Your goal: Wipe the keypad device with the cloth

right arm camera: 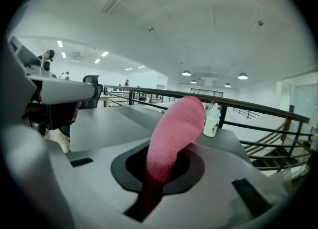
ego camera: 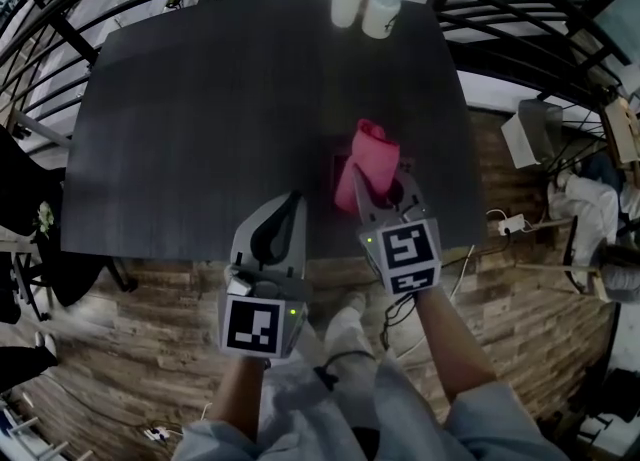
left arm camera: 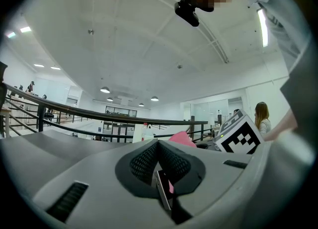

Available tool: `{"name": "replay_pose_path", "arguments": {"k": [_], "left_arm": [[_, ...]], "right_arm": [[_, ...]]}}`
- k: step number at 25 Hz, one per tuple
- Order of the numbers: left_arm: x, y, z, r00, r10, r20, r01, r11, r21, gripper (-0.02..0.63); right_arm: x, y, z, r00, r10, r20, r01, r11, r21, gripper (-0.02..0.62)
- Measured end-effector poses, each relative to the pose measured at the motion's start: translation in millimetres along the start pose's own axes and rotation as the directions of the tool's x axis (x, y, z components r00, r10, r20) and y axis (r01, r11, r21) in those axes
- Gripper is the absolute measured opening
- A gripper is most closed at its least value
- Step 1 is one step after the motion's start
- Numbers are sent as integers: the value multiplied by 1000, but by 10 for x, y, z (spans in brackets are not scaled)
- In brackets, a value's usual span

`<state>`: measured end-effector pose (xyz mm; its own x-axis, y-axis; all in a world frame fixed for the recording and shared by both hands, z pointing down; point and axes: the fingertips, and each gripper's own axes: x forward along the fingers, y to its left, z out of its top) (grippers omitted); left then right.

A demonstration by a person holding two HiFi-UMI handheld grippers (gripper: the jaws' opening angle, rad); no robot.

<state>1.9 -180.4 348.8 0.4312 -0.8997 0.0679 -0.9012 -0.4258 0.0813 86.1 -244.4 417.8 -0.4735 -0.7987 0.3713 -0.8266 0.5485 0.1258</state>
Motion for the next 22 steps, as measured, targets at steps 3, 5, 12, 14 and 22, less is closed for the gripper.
{"name": "replay_pose_path", "arguments": {"k": [3,5,12,14,22], "left_arm": [[-19,34,-11,1000,8,-1,-8,1000,-7,8],[-25,47,-11,1000,12,1,-12,1000,-6,8],[-41,19,-33,1000,6,-8,-6,1000,-10,8],[-33,10,-32,1000,2,-11,-2,1000,-8,8],[24,-94,-25,1000,-26,-11,26,1000,0,8]], "right_arm": [[167,151,24,998,58,-10,-58,998,-8,28],[282,225,-3,996,84,-29,-84,996,-15,28],[421,82,-117,996,54,-66,-52,998,39,28],[404,-31,-134,997,33,-65,-30,998,60,28],[183,-506,-302,994,-71,-84,80,991,112,28]]}}
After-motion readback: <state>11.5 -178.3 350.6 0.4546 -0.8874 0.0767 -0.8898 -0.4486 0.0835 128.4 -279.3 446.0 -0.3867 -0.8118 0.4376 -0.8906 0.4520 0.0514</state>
